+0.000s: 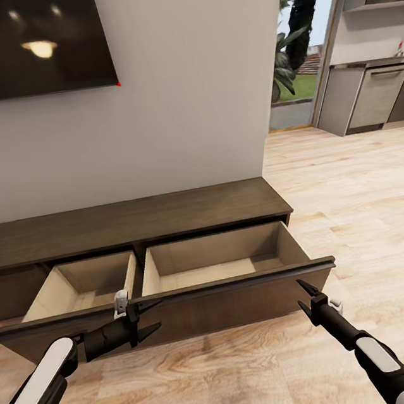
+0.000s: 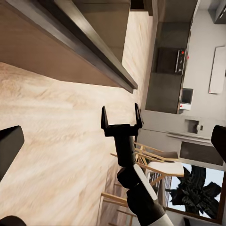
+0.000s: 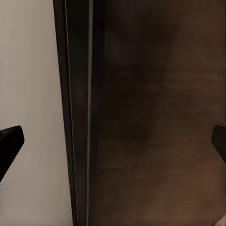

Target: Place each of the two pumpkins and all three candles from the living room inside a cabinet in the living room (use any cabinet), then make sure every cabinet is closed, and position the cauldron so it is next to a table in the living room.

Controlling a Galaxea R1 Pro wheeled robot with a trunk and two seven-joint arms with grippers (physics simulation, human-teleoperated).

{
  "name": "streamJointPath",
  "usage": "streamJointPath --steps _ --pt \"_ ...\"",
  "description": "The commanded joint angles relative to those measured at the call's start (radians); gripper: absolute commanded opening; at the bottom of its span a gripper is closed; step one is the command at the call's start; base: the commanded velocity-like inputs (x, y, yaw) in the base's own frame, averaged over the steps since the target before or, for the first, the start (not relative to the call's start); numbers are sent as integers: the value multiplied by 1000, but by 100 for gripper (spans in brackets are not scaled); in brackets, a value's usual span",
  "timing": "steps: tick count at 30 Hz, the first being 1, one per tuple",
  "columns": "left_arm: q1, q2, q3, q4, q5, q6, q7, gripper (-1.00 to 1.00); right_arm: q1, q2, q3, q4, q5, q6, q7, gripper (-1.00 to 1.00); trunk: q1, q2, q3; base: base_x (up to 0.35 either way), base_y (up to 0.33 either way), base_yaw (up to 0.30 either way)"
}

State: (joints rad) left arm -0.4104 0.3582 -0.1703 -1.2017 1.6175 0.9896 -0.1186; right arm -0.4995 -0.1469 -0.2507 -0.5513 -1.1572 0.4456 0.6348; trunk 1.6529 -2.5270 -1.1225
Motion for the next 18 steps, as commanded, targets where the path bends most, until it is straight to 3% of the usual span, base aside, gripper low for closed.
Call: streamJointPath --steps 1,13,18 --pt "-1 1 -2 1 -8 0 -10 100 -1 0 -2 1 -7 9 -1 100 -1 0 3 0 0 0" --pt "-1 0 -3 9 -9 -1 -9 100 -1 0 -2 6 -9 11 -59 100 -6 3 49 0 0 0" --pt "-1 -25 -8 14 -15 -2 -3 100 2 -1 -5 90 -12 12 -79 100 -8 4 69 0 0 0"
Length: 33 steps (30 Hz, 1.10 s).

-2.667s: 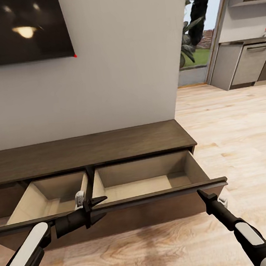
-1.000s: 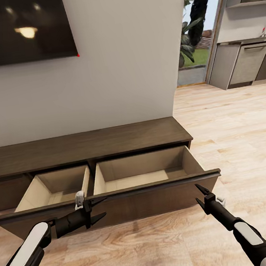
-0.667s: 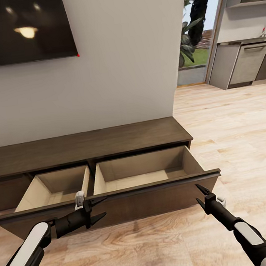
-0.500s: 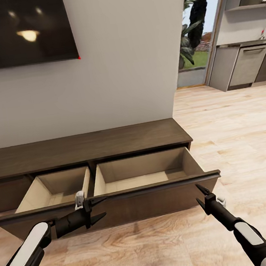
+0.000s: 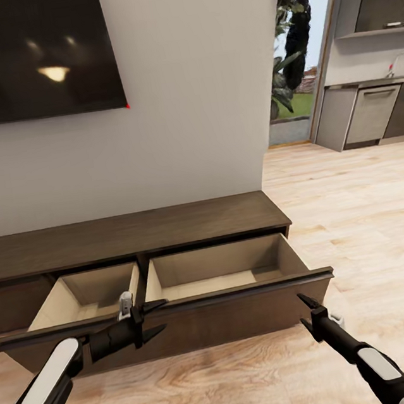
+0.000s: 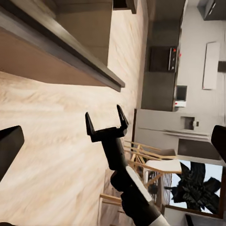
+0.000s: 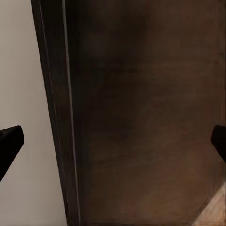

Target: Place each of the two pumpkins and all three candles from the living room inside a cabinet in the living room (use any cabinet), then make sure every cabinet is closed, and position the cauldron so it is next to a table in the living room.

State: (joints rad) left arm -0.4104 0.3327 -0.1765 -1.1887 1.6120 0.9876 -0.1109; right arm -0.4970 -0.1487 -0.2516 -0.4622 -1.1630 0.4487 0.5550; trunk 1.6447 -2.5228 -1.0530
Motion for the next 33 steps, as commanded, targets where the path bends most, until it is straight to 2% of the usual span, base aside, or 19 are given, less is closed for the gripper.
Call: streamJointPath --steps 1,2,3,6,10,24,33 --pt "-1 -11 -3 1 -11 0 -9 100 1 -6 -4 25 -6 8 -1 100 -1 0 3 0 0 0" --pt "-1 -13 -4 1 -11 0 -8 100 1 -9 -4 33 -6 7 0 100 -1 0 7 0 0 0" --pt "-1 -20 -12 1 -12 0 -8 100 3 -32 -5 64 -9 7 4 100 -2 0 11 0 0 0" --pt "-1 -24 -25 1 -14 -1 -6 100 5 -75 -6 91 -12 8 32 100 -3 1 22 0 0 0" --pt "-1 -25 -30 1 -15 -2 -6 100 10 -96 -6 101 -9 -3 85 100 -5 2 38 0 0 0" --pt "-1 -26 -30 1 -14 -3 -6 100 15 -106 -3 104 4 -5 99 100 -11 5 92 0 0 0" --pt "-1 -26 -30 1 -13 -1 -7 100 15 -104 -1 101 30 -17 103 100 -15 7 127 0 0 0"
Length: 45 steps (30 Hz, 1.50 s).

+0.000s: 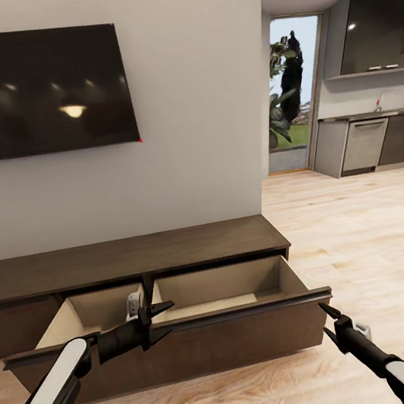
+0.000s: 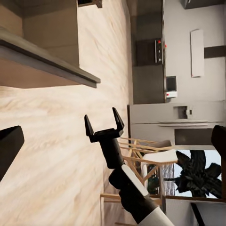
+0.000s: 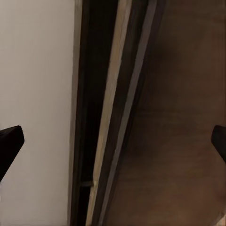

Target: Place each of the two pumpkins and all three candles from the living room inside a cabinet in the living room (use any cabinet), then make sure every cabinet is closed, and position the cauldron so it is next to a table in the living room.

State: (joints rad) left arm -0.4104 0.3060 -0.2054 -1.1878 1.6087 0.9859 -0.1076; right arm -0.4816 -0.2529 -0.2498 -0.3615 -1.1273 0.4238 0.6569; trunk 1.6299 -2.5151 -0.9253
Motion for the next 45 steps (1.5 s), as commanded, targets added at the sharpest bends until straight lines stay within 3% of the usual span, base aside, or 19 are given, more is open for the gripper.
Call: streamJointPath --steps 1,19,26,37,45 --pt "-1 1 -2 1 -9 0 -10 100 0 1 -3 0 -5 4 1 100 -1 0 3 0 0 0" --pt "-1 2 -5 1 -9 0 -11 100 -1 0 -3 3 -7 -26 2 100 -9 4 73 0 0 0" --pt "-1 2 -2 -5 -7 2 -13 100 -1 0 -3 6 -7 -26 -2 100 -9 4 73 0 0 0" --pt "-1 2 -15 -12 -9 1 -13 100 0 -1 -1 158 -7 -25 -1 100 -9 4 73 -242 0 0" --pt "-1 1 -19 -12 -9 0 -11 100 -1 0 0 186 -6 -45 -13 100 -9 4 78 -173 -8 145"
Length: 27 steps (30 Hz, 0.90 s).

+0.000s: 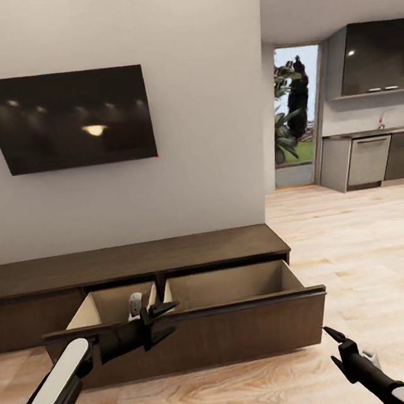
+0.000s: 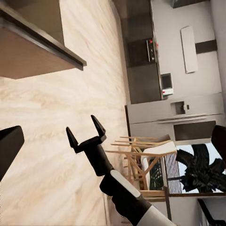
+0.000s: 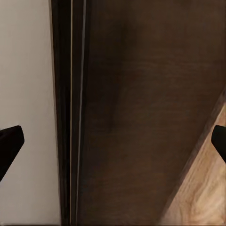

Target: Place each of the two pumpkins and all three candles from the living room inside a cabinet in the living room (use any cabinet), then make sure every cabinet is closed, and position the cauldron so it is next to a table in the living room.

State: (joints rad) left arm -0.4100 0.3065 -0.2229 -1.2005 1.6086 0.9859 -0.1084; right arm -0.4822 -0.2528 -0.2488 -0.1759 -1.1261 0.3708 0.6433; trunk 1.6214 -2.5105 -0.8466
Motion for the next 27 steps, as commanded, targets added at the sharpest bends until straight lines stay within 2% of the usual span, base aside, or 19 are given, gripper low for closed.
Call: streamJointPath --steps 1,15,20,23,27 --pt "-1 0 -3 1 -9 0 -10 100 0 0 -1 1 -8 5 0 100 0 0 0 -16 -2 260" --pt "-1 0 -23 1 -10 -1 -8 100 0 1 0 9 -8 -31 -7 100 0 0 2 -2 -27 283" --pt "-1 0 -24 0 -10 -1 -9 100 0 4 3 9 -6 -37 -60 100 0 0 2 -32 -203 289" --pt "-1 0 -24 -1 -10 -1 -10 100 0 5 17 8 -6 -40 -88 100 0 0 2 -89 -249 289" --pt "-1 0 -24 -1 -10 -1 -9 100 0 6 59 7 -7 -62 -101 100 0 0 2 -129 -257 288"
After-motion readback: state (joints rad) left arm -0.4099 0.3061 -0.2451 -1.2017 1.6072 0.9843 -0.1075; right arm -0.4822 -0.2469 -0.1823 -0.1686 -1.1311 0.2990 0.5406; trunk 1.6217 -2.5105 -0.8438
